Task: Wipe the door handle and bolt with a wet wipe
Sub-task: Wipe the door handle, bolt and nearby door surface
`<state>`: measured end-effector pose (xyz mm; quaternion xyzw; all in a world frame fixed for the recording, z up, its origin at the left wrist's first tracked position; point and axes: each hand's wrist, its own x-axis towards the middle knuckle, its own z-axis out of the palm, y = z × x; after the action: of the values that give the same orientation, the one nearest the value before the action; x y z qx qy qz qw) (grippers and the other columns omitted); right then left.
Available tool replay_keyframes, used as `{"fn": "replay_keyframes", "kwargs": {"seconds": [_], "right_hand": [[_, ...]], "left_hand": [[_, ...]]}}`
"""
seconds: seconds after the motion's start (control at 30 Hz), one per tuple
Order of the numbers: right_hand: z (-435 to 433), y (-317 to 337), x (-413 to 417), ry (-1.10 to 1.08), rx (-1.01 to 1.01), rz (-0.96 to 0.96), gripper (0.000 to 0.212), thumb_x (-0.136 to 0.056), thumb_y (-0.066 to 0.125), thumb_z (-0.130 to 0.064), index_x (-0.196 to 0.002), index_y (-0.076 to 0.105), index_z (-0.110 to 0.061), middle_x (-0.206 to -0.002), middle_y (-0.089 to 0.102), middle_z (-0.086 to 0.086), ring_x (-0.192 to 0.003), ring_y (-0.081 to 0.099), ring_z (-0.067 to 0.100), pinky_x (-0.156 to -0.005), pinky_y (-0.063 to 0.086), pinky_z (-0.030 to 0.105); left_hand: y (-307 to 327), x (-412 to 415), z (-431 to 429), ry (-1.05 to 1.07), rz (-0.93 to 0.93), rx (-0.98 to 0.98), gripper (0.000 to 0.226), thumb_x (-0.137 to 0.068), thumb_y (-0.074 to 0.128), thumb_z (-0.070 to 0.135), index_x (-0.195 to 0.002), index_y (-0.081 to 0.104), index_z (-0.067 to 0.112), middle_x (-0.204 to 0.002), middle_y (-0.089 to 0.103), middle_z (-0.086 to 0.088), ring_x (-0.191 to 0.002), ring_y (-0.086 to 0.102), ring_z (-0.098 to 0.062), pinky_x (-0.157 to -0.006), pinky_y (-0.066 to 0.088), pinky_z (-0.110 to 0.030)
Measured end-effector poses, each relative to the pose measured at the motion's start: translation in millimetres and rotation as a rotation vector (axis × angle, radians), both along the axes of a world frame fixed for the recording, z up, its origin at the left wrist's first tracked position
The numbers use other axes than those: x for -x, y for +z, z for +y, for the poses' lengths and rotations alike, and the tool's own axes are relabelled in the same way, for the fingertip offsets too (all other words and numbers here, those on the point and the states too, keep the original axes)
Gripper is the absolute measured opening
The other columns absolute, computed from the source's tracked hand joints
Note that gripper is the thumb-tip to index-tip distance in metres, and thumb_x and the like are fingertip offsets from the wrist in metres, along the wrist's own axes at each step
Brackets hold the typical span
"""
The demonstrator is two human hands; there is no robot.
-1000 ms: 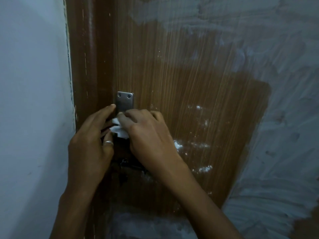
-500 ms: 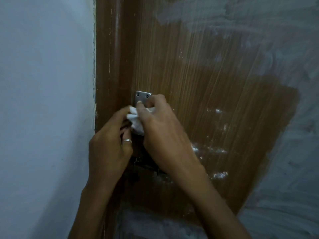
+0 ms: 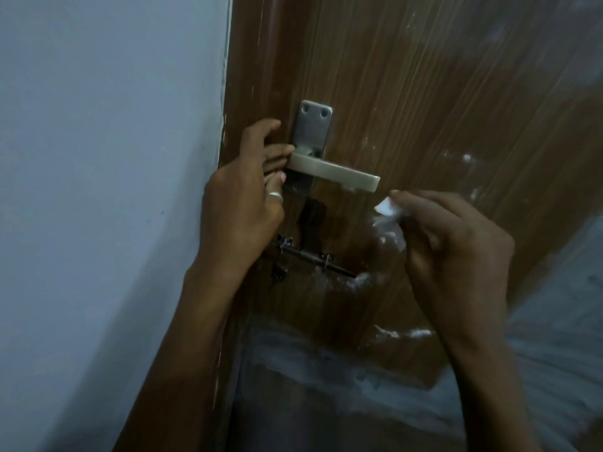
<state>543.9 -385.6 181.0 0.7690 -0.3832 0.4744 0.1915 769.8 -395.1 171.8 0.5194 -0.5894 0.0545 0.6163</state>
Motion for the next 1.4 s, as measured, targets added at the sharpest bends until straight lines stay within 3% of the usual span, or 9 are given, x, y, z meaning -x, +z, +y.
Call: {"fn": "replay_keyframes", "kwargs": {"seconds": [0.17,0.27,0.37,0.57,0.77,1.07,1.2,1.3,1.4], "right_hand": [[3,-70,-34,0.059,-0.205,-0.022,0.029,-0.086,0.076,-0.007,-0.113,0.074,-0.018,-0.112,0.073,-0.004,-0.105,0.065,0.014,-0.081,0.057,0.034],[-19,-73,-61,0.005,-0.155,0.034,0.03,-0.087,0.073,-0.005,-0.116,0.073,-0.015,-0.119,0.07,0.002,-0.108,0.058,0.021,-0.076,0.046,0.025],[-39,-73,-83,-0.08,-0.092,0.082,0.033,-0.087,0.072,-0.007,-0.119,0.07,-0.01,-0.122,0.064,0.011,-0.111,0.052,0.025,-0.071,0.05,0.028],[-48,-97,-86,-0.117,-0.018,0.206,0.037,-0.088,0.065,-0.013,-0.123,0.067,-0.002,-0.123,0.064,0.014,-0.111,0.045,0.023,-0.08,0.051,0.03],[-39,-108,-84,-0.173,-0.036,0.2,0.039,-0.078,0.081,-0.006,-0.115,0.07,0.0,-0.112,0.067,0.011,-0.105,0.049,0.023,-0.075,0.052,0.029],[-38,-121,-84,-0.141,0.06,0.228,0.027,-0.082,0.071,0.004,-0.109,0.071,0.004,-0.1,0.064,0.015,-0.096,0.049,0.028,-0.077,0.052,0.032],[-41,-142,-83,-0.145,0.082,0.291,0.023,-0.083,0.071,0.006,-0.106,0.072,0.007,-0.099,0.064,0.016,-0.094,0.054,0.03,-0.094,0.054,0.038],[-30,-155,-83,-0.111,-0.042,0.224,0.029,-0.078,0.078,0.004,-0.106,0.073,0.003,-0.101,0.065,0.015,-0.099,0.047,0.026,-0.083,0.059,0.034],[-12,-149,-90,-0.073,-0.022,0.129,0.025,-0.088,0.061,-0.004,-0.11,0.072,-0.001,-0.107,0.068,0.012,-0.1,0.047,0.021,-0.077,0.053,0.026]], "left_hand": [[0,-1,0,0.021,-0.011,-0.007,0.064,-0.091,0.066,0.008,-0.146,0.037,0.024,-0.132,0.063,0.01,-0.12,0.06,-0.004,-0.102,0.051,-0.027],[-1,-2,-1,0.016,-0.031,-0.003,0.063,-0.091,0.066,0.008,-0.145,0.038,0.023,-0.133,0.063,0.009,-0.12,0.06,-0.006,-0.101,0.053,-0.031],[-2,-1,-1,0.032,-0.042,-0.008,0.061,-0.091,0.066,0.009,-0.145,0.04,0.023,-0.134,0.062,0.009,-0.121,0.06,-0.006,-0.103,0.051,-0.03],[-3,-2,-2,0.043,-0.058,-0.011,0.06,-0.092,0.066,0.012,-0.145,0.04,0.024,-0.136,0.06,0.009,-0.123,0.059,-0.008,-0.103,0.05,-0.03],[-29,8,-3,0.176,-0.053,0.219,0.027,-0.095,0.065,0.016,-0.122,0.063,0.012,-0.115,0.068,-0.001,-0.103,0.06,-0.003,-0.088,0.048,-0.009],[-25,13,-21,-0.02,-0.627,-0.151,0.036,-0.087,0.062,-0.002,-0.117,0.07,0.016,-0.124,0.065,-0.003,-0.109,0.064,-0.019,-0.09,0.054,-0.031],[-19,6,-22,-0.048,-0.702,-0.183,0.041,-0.085,0.061,-0.003,-0.12,0.068,0.017,-0.127,0.063,-0.003,-0.113,0.062,-0.02,-0.093,0.053,-0.033],[-19,1,-24,-0.089,-0.712,-0.167,0.044,-0.081,0.063,-0.007,-0.118,0.069,0.016,-0.125,0.065,-0.003,-0.112,0.063,-0.019,-0.093,0.053,-0.032],[-18,0,-26,-0.095,-0.709,-0.164,0.047,-0.079,0.062,-0.01,-0.118,0.07,0.015,-0.123,0.067,-0.004,-0.111,0.064,-0.02,-0.093,0.054,-0.034]]}}
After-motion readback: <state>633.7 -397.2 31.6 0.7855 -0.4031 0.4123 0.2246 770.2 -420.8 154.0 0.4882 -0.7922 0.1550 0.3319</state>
